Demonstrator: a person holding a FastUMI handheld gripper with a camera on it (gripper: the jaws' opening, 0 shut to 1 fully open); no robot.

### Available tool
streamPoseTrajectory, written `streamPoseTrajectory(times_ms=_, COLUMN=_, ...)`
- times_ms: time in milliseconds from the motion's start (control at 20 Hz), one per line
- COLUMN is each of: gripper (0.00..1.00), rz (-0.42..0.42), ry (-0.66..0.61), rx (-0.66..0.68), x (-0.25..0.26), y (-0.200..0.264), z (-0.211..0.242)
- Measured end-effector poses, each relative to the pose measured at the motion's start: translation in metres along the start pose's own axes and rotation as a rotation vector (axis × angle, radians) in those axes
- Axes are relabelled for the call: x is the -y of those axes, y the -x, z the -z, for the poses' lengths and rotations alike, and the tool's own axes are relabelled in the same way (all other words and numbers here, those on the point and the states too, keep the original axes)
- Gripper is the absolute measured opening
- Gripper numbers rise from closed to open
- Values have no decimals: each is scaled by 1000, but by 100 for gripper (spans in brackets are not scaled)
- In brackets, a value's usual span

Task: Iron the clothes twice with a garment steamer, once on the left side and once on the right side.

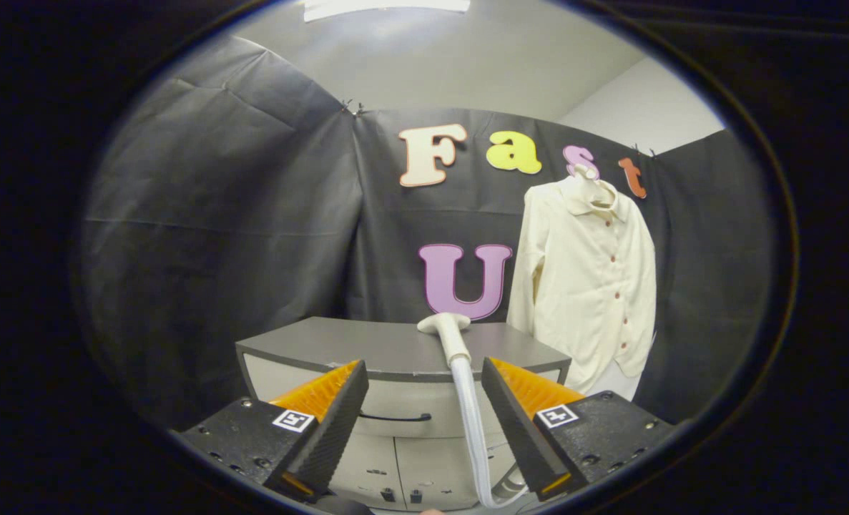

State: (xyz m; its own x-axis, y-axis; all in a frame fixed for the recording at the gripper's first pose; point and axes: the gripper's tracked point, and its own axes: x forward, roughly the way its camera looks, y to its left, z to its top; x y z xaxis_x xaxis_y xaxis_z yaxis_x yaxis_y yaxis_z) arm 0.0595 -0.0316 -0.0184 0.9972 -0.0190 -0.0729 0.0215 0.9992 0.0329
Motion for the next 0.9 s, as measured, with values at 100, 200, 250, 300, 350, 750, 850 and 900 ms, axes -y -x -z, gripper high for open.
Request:
streamPoseTrajectory(times_ms=100, gripper=97, rz=-4, ry=-14, rx=-15, x=0, y=-13, z=0)
streamPoseTrajectory(times_ms=200, gripper=97, rz=-1, ry=-1, rx=-31, x=4, y=-26, z=1)
streamPoseTrajectory(times_ms=250, gripper=97, rz=2, ry=2, rx=-38, x=6, y=-33, z=2)
streamPoseTrajectory(times_ms=300, gripper=97, rz=6, ry=0, rx=-42, x=8, y=-40, z=2)
streamPoseTrajectory(times_ms=350, gripper=97, rz=9, ry=-5, rx=-49, x=11, y=-46, z=2)
streamPoseTrajectory(times_ms=750, gripper=97, rz=24, ry=-24, rx=-134, x=26, y=-103, z=17)
streamPoseTrajectory(times_ms=850, gripper=97, rz=34, ry=-16, rx=-155, x=29, y=-115, z=22)
streamPoseTrajectory(times_ms=900, gripper=97, rz=32, ry=-25, rx=-171, x=29, y=-123, z=27)
